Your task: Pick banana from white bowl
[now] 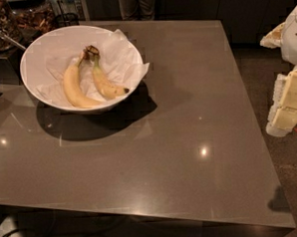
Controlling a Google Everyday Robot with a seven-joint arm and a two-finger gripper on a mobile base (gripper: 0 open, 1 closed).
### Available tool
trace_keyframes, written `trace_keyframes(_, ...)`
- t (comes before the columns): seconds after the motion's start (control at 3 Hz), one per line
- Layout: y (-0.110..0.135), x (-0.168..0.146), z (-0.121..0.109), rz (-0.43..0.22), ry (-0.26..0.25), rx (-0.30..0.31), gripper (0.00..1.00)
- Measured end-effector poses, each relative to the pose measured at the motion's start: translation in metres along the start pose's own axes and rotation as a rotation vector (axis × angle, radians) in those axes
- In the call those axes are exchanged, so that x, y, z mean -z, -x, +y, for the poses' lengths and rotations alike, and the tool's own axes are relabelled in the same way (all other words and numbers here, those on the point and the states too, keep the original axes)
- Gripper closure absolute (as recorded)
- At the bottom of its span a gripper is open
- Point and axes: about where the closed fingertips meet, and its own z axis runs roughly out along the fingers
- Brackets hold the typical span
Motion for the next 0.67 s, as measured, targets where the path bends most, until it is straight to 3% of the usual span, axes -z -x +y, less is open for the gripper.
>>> trace_keyframes(0.33, 0.0, 0.0, 0.0, -0.001, -0.001, 0.0, 0.0)
trace_keyframes(0.67, 0.016, 0.007, 0.001, 0.027, -0.02, -0.033, 0.0)
